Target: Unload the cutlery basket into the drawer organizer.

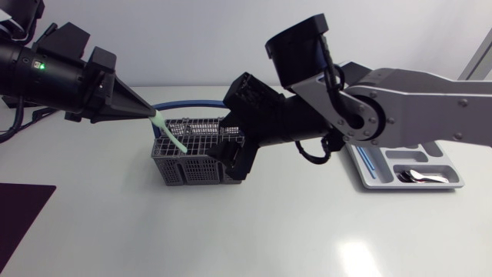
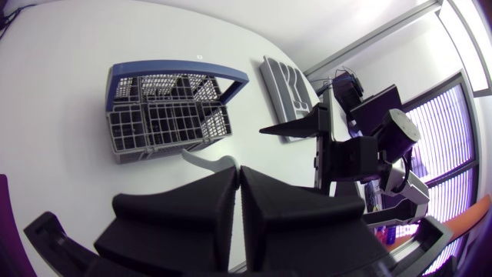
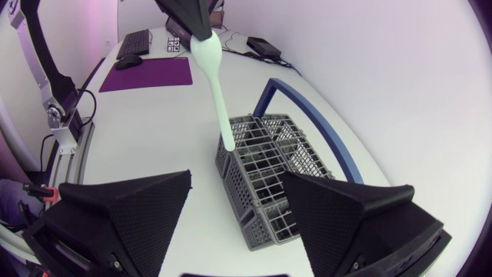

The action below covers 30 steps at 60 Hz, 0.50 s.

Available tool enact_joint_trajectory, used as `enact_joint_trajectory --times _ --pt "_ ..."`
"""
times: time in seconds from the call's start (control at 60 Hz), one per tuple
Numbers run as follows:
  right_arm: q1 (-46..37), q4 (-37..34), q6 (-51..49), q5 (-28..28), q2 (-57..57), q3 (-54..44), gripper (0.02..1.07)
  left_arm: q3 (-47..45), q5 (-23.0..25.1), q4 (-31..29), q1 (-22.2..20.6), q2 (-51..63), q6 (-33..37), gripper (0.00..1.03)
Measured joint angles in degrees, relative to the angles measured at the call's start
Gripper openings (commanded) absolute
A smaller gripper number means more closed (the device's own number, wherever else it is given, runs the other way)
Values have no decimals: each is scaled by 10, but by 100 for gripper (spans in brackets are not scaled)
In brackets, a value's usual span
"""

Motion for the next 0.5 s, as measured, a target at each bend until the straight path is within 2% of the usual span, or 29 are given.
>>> enact_joint_trajectory --times 0.217,0.317,0.5 --pt "0 -11 0 -17 -28 -26 88 -5 2 0 -54 3 0 7" --pt "1 -11 0 -21 -35 -32 83 -12 2 0 -75 8 0 8" --pt "1 -11 0 -41 -38 -43 67 -19 2 0 -112 12 -1 8"
